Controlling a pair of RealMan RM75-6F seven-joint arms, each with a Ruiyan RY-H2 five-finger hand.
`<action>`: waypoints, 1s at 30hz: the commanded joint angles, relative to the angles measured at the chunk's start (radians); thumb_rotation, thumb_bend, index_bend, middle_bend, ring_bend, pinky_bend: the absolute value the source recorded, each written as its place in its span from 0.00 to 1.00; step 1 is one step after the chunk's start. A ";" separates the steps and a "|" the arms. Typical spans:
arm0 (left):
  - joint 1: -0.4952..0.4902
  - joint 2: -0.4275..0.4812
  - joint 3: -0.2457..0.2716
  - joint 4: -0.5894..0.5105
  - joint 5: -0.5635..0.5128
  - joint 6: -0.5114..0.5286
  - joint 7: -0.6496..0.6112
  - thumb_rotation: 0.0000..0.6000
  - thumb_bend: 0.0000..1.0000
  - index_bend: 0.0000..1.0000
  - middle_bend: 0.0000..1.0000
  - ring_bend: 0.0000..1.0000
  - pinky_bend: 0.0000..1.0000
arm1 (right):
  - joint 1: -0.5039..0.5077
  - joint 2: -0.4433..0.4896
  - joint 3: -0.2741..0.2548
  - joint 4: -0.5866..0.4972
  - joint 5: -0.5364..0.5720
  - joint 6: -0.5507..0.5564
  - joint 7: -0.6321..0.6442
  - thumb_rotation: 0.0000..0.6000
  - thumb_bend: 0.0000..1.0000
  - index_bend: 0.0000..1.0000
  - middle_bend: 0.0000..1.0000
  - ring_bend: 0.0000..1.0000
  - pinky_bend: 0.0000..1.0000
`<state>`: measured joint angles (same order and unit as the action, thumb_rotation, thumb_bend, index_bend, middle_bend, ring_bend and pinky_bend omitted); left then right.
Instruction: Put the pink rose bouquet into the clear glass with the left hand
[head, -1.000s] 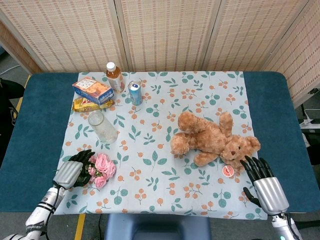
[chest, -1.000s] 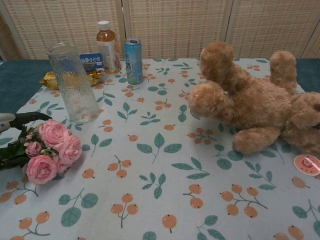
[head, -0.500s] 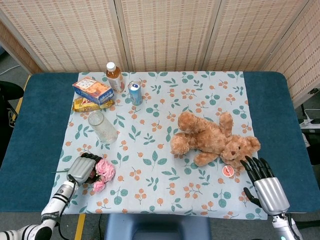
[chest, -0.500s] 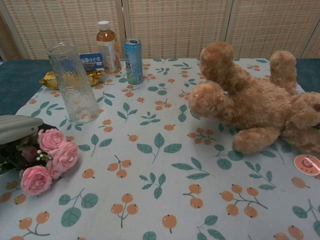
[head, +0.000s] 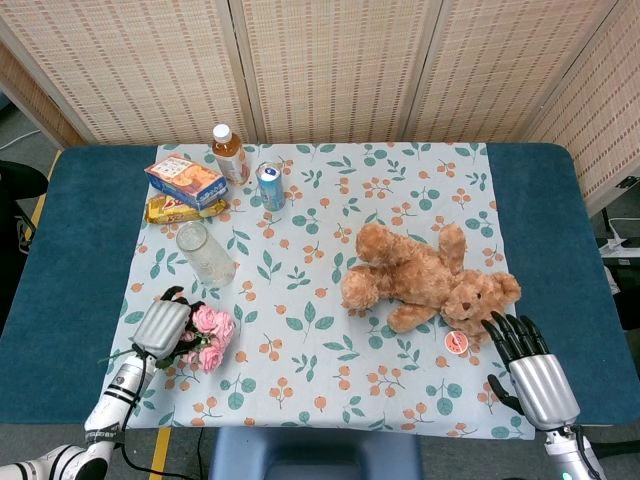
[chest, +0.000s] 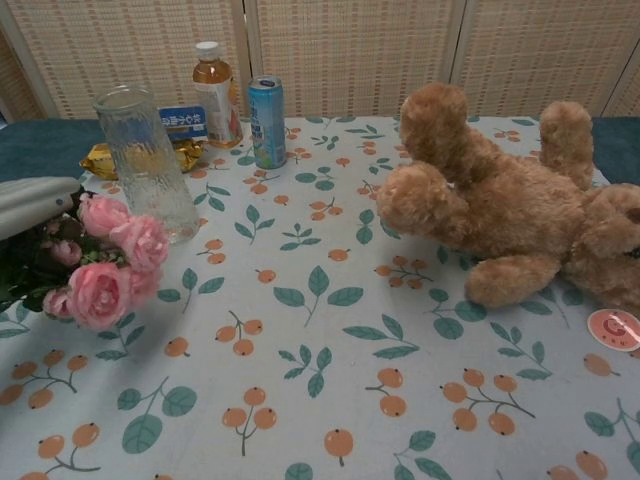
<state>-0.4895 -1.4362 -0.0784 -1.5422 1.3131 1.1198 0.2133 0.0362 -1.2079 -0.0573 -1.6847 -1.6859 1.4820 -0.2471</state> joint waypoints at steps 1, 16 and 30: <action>0.049 0.002 -0.063 0.057 0.196 0.235 -0.436 1.00 0.49 0.72 0.70 0.44 0.16 | 0.001 0.000 0.000 -0.001 0.001 -0.002 -0.001 1.00 0.29 0.00 0.00 0.00 0.00; -0.093 0.010 -0.486 0.089 0.007 0.327 -1.050 1.00 0.48 0.75 0.73 0.43 0.14 | 0.002 -0.005 0.008 -0.005 0.023 -0.012 -0.018 1.00 0.29 0.00 0.00 0.00 0.00; -0.260 -0.082 -0.554 0.304 -0.060 0.254 -0.997 1.00 0.48 0.75 0.73 0.43 0.16 | 0.003 -0.007 0.025 -0.003 0.051 -0.013 -0.027 1.00 0.29 0.00 0.00 0.00 0.00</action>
<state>-0.7452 -1.5129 -0.6317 -1.2461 1.2533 1.3734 -0.7823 0.0395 -1.2152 -0.0330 -1.6877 -1.6354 1.4690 -0.2739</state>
